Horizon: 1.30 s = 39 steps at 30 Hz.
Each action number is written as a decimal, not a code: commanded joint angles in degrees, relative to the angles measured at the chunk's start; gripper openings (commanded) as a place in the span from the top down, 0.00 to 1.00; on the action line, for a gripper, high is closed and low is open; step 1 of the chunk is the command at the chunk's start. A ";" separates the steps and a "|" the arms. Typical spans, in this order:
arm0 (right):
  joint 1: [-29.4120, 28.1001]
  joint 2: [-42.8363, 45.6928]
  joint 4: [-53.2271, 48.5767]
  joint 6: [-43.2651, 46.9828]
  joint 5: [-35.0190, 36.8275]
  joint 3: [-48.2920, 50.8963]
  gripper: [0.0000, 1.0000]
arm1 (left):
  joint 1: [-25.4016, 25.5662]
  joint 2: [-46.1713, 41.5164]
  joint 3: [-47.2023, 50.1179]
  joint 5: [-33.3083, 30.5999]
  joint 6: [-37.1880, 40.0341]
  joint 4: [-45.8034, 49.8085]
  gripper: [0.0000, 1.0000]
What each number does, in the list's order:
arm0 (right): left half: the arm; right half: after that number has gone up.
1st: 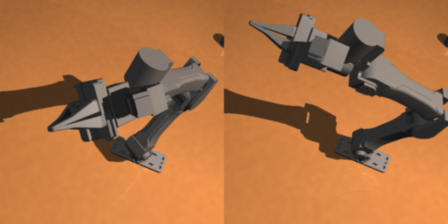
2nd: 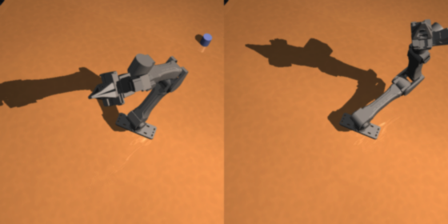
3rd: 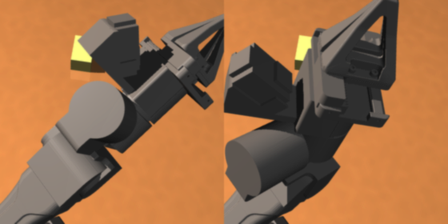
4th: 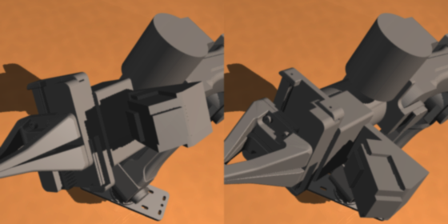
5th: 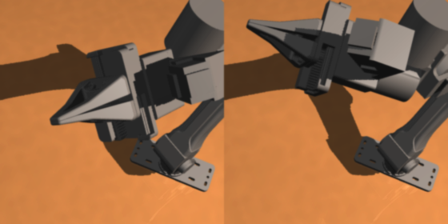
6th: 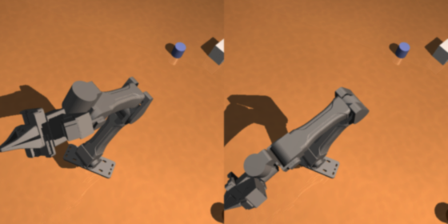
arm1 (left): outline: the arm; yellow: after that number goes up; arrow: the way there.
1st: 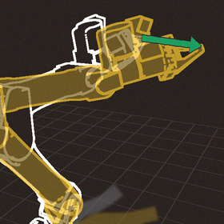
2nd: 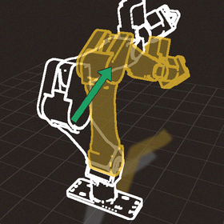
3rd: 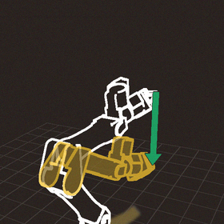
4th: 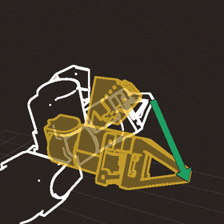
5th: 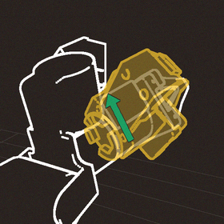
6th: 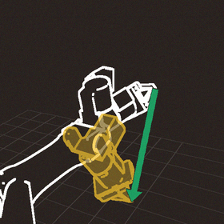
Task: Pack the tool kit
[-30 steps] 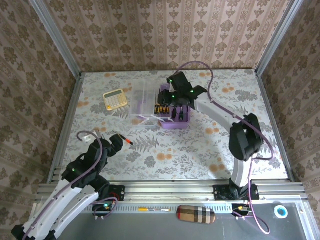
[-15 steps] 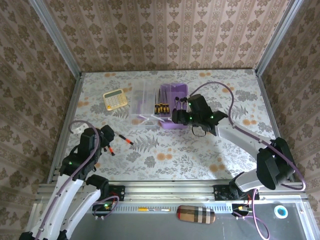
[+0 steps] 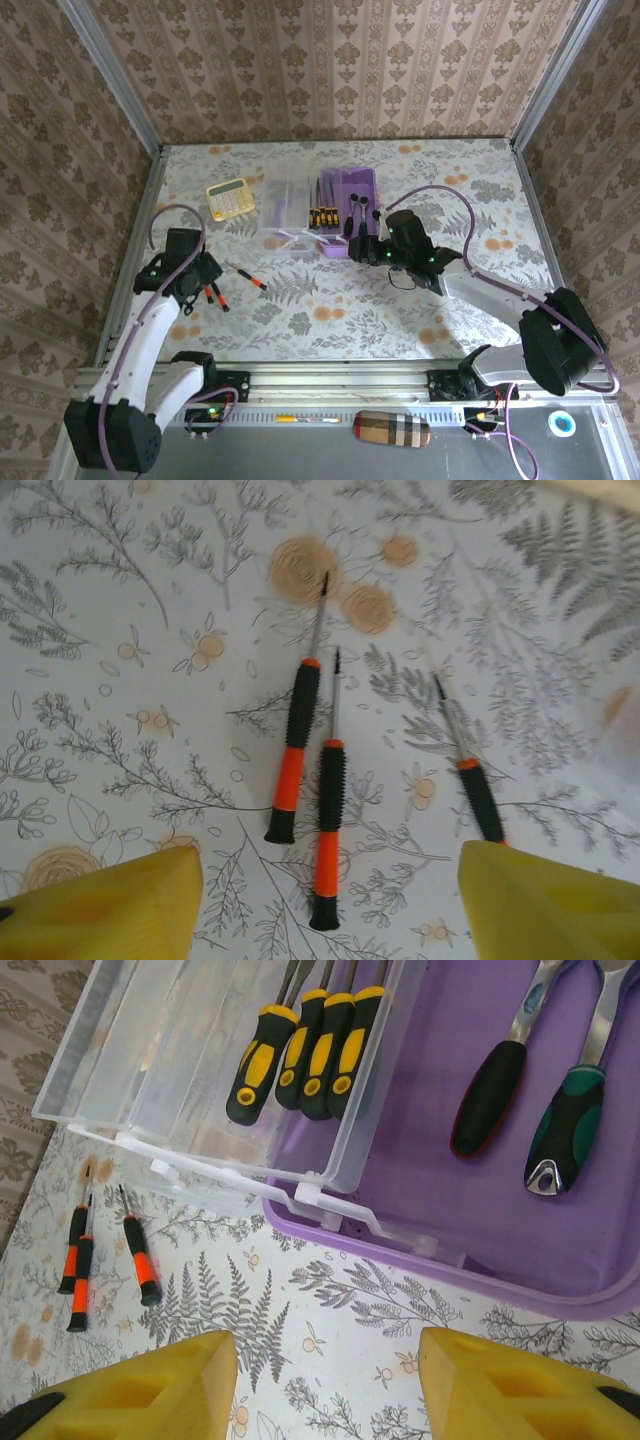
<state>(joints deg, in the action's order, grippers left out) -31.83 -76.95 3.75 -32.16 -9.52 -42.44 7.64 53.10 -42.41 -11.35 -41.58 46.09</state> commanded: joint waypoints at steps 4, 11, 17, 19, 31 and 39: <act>-0.38 -2.33 3.76 -1.63 -1.26 1.74 0.50 | -1.06 4.16 1.63 -0.80 0.52 -1.20 0.48; -0.42 -1.71 3.31 -1.76 -0.94 2.18 0.51 | -3.62 9.68 6.02 0.25 -0.26 -8.64 0.55; -0.42 -1.36 2.59 -1.76 -0.92 2.25 0.51 | -10.42 13.48 7.21 5.81 3.69 -16.35 0.58; -0.42 -1.32 2.66 -1.68 -0.92 2.36 0.51 | -11.64 15.15 6.77 7.57 5.23 -17.86 0.58; -0.42 -1.79 2.47 -1.59 -0.76 2.19 0.52 | -12.56 24.10 2.95 8.87 9.35 -18.22 0.60; -0.44 -1.93 2.32 -1.60 -0.76 2.18 0.52 | -12.99 25.84 3.04 8.11 9.52 -19.00 0.63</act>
<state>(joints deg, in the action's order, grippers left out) -31.92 -78.94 6.04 -33.41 -9.93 -40.75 -4.67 77.87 -37.93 -2.79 -33.28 27.24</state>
